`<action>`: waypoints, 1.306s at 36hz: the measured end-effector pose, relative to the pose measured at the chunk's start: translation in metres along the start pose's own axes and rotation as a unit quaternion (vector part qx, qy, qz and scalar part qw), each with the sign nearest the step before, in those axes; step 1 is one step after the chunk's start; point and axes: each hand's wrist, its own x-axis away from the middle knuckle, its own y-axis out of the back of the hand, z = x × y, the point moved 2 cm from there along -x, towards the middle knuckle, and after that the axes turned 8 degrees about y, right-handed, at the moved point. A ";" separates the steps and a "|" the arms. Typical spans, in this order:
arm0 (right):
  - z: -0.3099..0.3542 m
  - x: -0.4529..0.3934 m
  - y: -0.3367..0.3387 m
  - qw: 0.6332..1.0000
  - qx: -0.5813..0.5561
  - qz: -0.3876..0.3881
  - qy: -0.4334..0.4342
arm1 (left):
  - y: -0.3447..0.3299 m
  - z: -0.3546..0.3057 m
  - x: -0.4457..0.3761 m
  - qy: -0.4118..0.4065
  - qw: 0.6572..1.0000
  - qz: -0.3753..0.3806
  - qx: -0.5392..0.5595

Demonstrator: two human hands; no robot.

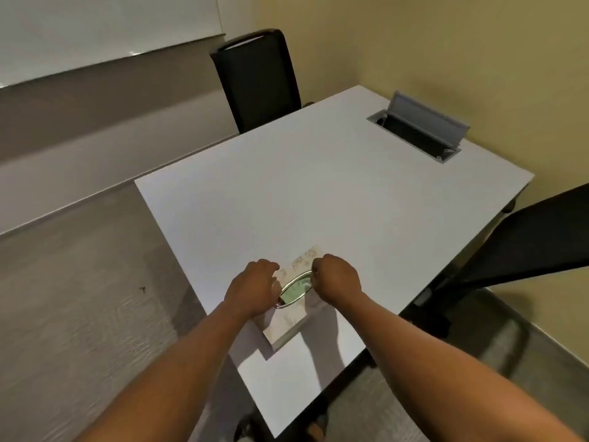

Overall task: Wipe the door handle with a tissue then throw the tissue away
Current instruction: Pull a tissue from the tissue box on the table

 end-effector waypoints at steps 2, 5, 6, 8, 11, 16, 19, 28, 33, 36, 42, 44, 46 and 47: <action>0.002 -0.004 -0.003 1.000 -0.003 0.024 -0.006 | 0.000 0.005 -0.003 0.008 1.000 0.002 0.012; 0.008 -0.008 -0.010 0.998 0.008 0.042 -0.035 | -0.005 0.011 -0.008 0.009 1.000 0.015 0.012; 0.010 -0.010 -0.012 0.998 0.008 0.042 -0.045 | -0.007 0.013 -0.010 0.007 1.000 0.015 0.015; 0.012 -0.014 -0.017 0.997 0.004 0.044 -0.061 | -0.010 0.017 -0.013 0.005 1.000 0.016 0.023; 0.018 -0.020 -0.024 0.995 0.013 0.060 -0.078 | -0.017 0.023 -0.018 0.000 0.999 0.024 0.031; 0.023 -0.027 -0.030 0.989 0.034 0.093 -0.106 | -0.027 0.033 -0.024 0.004 0.998 0.042 0.055; 0.027 -0.030 -0.031 0.987 0.047 0.100 -0.117 | -0.030 0.039 -0.028 0.002 0.997 0.050 0.061; 0.030 -0.034 -0.043 0.979 0.107 0.103 -0.138 | -0.034 0.056 -0.041 -0.010 0.994 0.060 0.091; 0.033 -0.033 -0.044 0.975 0.115 0.109 -0.154 | -0.033 0.061 -0.043 -0.014 0.993 0.059 0.105; 0.035 -0.034 -0.043 0.974 0.108 0.112 -0.167 | -0.033 0.062 -0.042 -0.016 0.991 0.061 0.114; 0.037 -0.030 -0.045 0.974 0.106 0.108 -0.169 | -0.030 0.063 -0.040 -0.014 0.992 0.054 0.115; 0.038 -0.029 -0.045 0.975 0.109 0.104 -0.164 | -0.028 0.064 -0.040 -0.015 0.992 0.054 0.116; 0.038 -0.028 -0.046 0.976 0.109 0.106 -0.154 | -0.027 0.064 -0.039 -0.017 0.992 0.052 0.117; 0.037 -0.027 -0.046 0.977 0.106 0.107 -0.149 | -0.027 0.064 -0.038 -0.017 0.992 0.051 0.117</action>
